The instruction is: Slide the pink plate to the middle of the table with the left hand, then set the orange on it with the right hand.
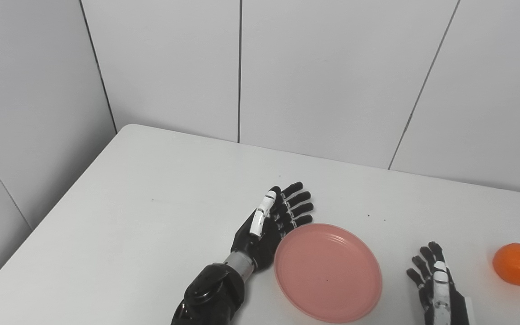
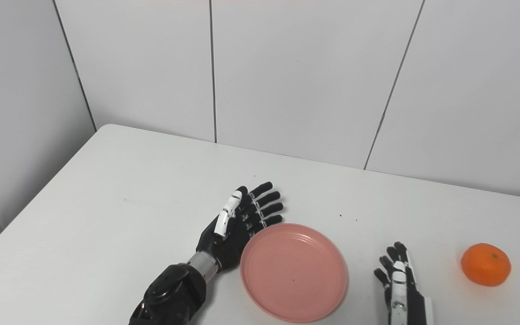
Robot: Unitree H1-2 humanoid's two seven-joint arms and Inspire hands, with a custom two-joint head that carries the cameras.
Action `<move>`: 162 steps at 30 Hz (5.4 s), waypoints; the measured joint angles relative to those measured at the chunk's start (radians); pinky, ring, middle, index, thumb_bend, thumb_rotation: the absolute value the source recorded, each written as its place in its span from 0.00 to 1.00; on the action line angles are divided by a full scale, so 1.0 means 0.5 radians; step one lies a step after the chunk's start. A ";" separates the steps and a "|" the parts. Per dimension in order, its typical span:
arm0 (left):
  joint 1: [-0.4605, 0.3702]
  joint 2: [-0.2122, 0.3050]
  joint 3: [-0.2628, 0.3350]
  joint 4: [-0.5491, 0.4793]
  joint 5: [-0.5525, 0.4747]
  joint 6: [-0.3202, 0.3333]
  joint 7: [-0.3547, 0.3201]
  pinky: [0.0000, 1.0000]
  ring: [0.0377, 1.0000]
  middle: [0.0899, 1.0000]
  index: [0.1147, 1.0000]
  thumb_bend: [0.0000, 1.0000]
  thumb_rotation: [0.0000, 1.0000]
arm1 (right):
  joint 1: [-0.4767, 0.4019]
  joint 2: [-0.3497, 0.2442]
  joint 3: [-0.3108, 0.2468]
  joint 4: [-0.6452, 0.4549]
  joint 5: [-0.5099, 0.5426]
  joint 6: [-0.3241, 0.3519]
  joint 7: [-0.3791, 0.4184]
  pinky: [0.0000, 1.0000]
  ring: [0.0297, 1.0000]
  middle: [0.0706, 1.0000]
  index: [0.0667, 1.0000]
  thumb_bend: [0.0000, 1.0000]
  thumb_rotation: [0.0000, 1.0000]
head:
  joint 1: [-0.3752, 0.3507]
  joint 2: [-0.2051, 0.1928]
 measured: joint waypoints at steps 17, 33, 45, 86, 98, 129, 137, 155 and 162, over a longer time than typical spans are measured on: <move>0.057 0.000 -0.011 -0.088 0.050 0.022 0.023 0.85 0.85 0.85 0.83 0.36 1.00 | 0.000 0.005 0.024 -0.024 -0.038 0.032 0.000 0.88 0.91 0.93 0.93 0.21 1.00 | -0.092 0.037; 0.074 0.033 0.016 -0.124 0.089 0.025 0.027 0.88 0.86 0.86 0.84 0.36 1.00 | -0.039 -0.003 0.054 -0.085 -0.245 0.086 -0.020 0.89 0.90 0.90 0.90 0.34 1.00 | -0.362 0.025; 0.079 0.133 0.098 -0.134 -0.015 0.038 -0.028 0.88 0.87 0.87 0.85 0.35 1.00 | -0.156 0.011 0.068 -0.209 -0.524 0.099 -0.111 0.81 0.85 0.87 0.87 0.37 0.97 | -0.626 -0.009; 0.026 0.270 0.227 0.068 -0.269 -0.011 -0.312 0.92 0.89 0.89 0.88 0.33 1.00 | -0.432 -0.597 -0.156 -0.726 -1.644 0.767 0.256 0.76 0.85 0.88 0.89 0.98 0.46 | -1.206 -0.120; 0.021 0.284 0.255 0.076 -0.285 -0.003 -0.329 0.93 0.90 0.89 0.89 0.32 1.00 | -0.431 -0.647 -0.268 -0.618 -1.660 0.788 0.281 0.77 0.87 0.90 0.90 0.98 0.43 | -1.273 -0.120; 0.007 0.350 0.267 0.050 -0.352 0.090 -0.324 0.92 0.90 0.89 0.89 0.32 1.00 | -0.502 -0.704 -0.247 -0.037 -1.536 0.790 0.223 0.75 0.86 0.91 0.92 1.00 0.42 | -1.313 -0.061; 0.012 0.351 0.266 0.025 -0.352 0.112 -0.295 0.92 0.90 0.90 0.89 0.32 1.00 | -0.552 -0.724 -0.254 0.101 -1.493 0.797 0.198 0.73 0.85 0.90 0.91 1.00 0.43 | -1.310 -0.055; 0.013 0.372 0.266 0.014 -0.354 0.135 -0.296 0.93 0.91 0.91 0.90 0.31 1.00 | -0.601 -0.832 -0.269 0.241 -1.380 0.798 0.117 0.74 0.85 0.90 0.91 1.00 0.41 | -1.319 -0.037; 0.013 0.375 0.267 0.010 -0.354 0.139 -0.296 0.93 0.91 0.90 0.90 0.31 1.00 | -0.621 -0.832 -0.270 0.293 -1.376 0.808 0.176 0.73 0.85 0.90 0.91 1.00 0.43 | -1.316 -0.034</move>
